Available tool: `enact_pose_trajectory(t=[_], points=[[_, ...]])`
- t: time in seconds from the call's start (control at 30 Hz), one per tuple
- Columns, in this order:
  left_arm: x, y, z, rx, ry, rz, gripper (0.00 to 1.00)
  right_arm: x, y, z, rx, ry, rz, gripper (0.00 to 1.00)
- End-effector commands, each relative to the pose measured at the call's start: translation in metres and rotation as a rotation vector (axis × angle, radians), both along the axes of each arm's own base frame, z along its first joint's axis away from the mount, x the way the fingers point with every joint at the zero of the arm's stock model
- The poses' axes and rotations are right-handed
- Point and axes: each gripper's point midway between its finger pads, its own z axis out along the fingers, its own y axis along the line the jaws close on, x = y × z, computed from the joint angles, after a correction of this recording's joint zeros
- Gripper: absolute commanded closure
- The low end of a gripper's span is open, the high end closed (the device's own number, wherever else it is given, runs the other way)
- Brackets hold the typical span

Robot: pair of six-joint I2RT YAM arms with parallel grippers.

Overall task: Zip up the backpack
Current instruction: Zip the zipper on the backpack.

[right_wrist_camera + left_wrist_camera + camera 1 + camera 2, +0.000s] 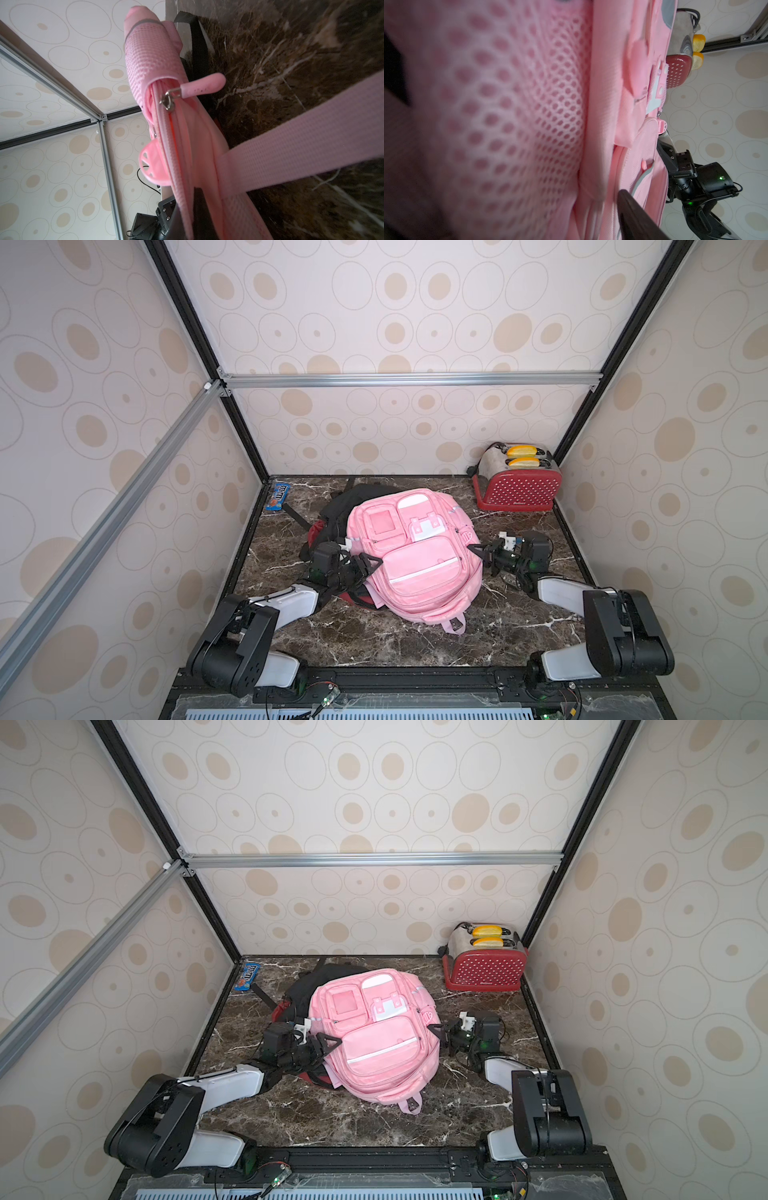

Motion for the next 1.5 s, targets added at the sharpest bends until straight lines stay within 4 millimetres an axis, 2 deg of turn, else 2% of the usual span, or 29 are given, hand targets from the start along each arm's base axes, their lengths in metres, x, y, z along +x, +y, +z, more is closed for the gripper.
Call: enact_pose_trajectory(t=[0.0,0.13,0.2,0.23,0.33,0.43,0.53,0.57,0.63,0.8,0.9,1.0,1.13,1.2,1.3,1.47], points=[[-0.001,-0.011,0.01,-0.055,-0.021,-0.029,0.53,0.009,-0.004,0.015,0.007,-0.059,-0.022,1.0],[-0.002,-0.011,0.019,-0.064,-0.043,-0.038,0.81,0.002,-0.005,0.014,-0.085,-0.061,0.024,1.0],[-0.003,-0.011,0.025,-0.069,-0.056,-0.041,0.9,-0.005,-0.011,0.013,-0.228,-0.057,0.073,1.0],[-0.004,-0.011,0.026,-0.066,-0.059,-0.041,0.98,-0.011,-0.015,0.013,-0.331,-0.055,0.111,0.94],[-0.006,-0.009,0.03,-0.065,-0.069,-0.035,1.0,-0.021,-0.032,0.021,-0.652,-0.071,0.21,0.68],[-0.007,-0.009,0.033,-0.067,-0.079,-0.039,1.0,-0.02,-0.047,0.034,-0.917,-0.119,0.288,0.48],[-0.007,-0.009,0.035,-0.069,-0.083,-0.041,1.0,-0.018,-0.057,0.054,-1.265,-0.142,0.382,0.46],[-0.007,-0.009,0.037,-0.069,-0.085,-0.041,1.0,-0.014,-0.06,0.068,-1.403,-0.171,0.391,0.46],[-0.007,-0.01,0.04,-0.072,-0.094,-0.044,1.0,-0.005,-0.042,0.09,-1.529,-0.292,0.429,0.47],[-0.01,-0.006,0.037,-0.023,-0.089,-0.048,1.0,0.006,0.06,0.123,-1.456,-0.72,0.566,0.62],[-0.012,-0.004,0.035,-0.009,-0.088,-0.046,1.0,0.007,0.106,0.125,-1.35,-0.85,0.657,0.7],[-0.013,-0.004,0.037,-0.016,-0.09,-0.049,1.0,-0.003,0.149,0.115,-1.28,-0.944,0.799,0.74],[-0.016,-0.002,0.041,-0.001,-0.103,-0.056,1.0,-0.017,0.186,0.096,-1.263,-1.005,0.938,0.72],[-0.017,-0.002,0.045,-0.001,-0.11,-0.058,1.0,-0.025,0.202,0.09,-1.206,-1.028,0.996,0.68],[-0.018,-0.003,0.051,-0.009,-0.12,-0.061,1.0,-0.034,0.217,0.09,-1.143,-1.051,1.042,0.63],[-0.017,-0.003,0.056,-0.017,-0.125,-0.059,1.0,-0.042,0.23,0.093,-1.098,-1.052,1.091,0.59]])
